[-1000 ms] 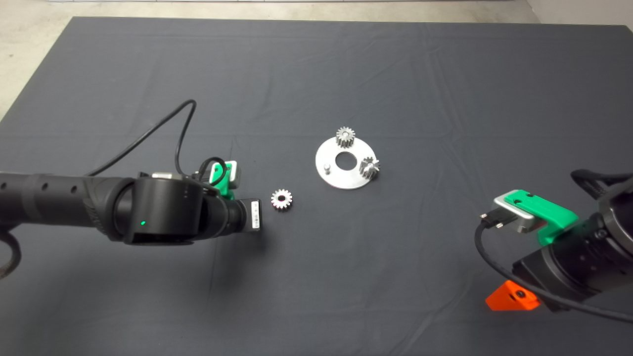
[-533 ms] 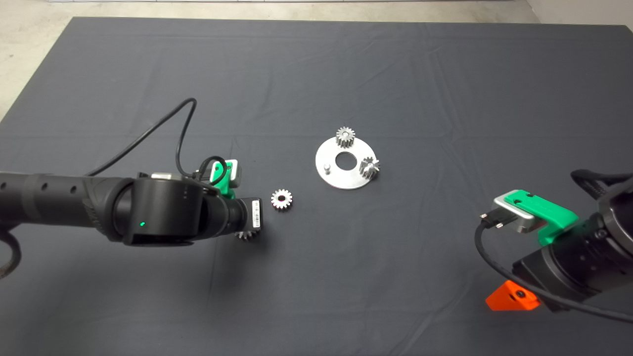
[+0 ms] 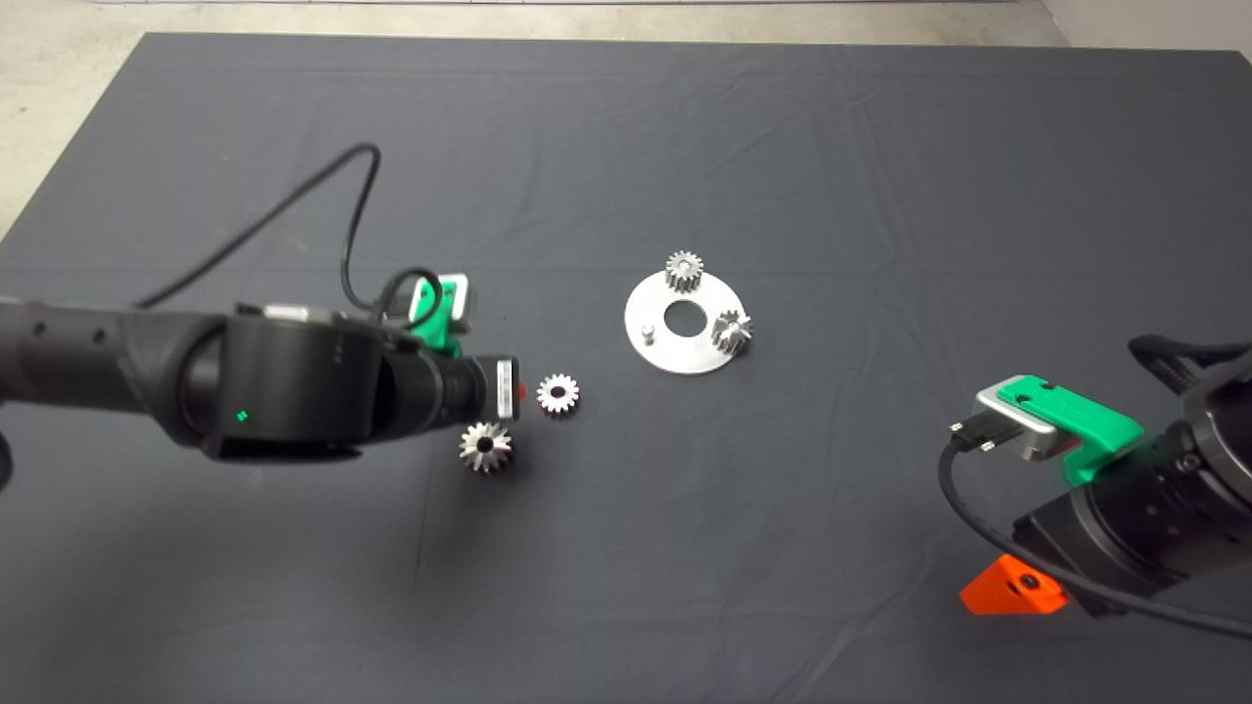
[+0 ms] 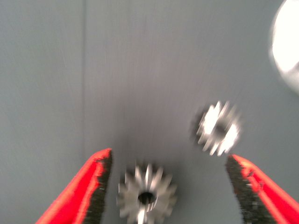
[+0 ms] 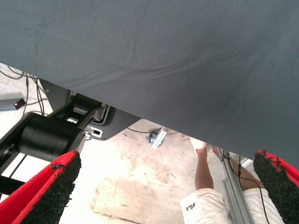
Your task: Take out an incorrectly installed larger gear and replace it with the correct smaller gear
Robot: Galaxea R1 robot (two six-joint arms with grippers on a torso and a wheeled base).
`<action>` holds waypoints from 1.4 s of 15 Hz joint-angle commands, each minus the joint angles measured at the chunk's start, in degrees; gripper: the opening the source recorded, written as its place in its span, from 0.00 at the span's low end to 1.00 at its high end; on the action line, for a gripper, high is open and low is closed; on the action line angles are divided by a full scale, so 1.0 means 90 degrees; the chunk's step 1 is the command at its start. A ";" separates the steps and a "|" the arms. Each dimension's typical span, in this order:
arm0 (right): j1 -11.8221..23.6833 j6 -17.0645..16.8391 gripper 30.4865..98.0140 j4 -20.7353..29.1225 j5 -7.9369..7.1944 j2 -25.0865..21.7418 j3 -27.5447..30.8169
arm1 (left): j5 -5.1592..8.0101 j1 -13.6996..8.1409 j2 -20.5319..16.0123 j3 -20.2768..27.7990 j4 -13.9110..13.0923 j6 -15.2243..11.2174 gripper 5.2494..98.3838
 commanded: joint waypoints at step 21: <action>0.0143 0.0008 0.99 -0.0002 -0.0799 0.0028 0.0033 | 0.0068 -0.1090 0.1819 -0.1928 -0.3319 0.1741 0.89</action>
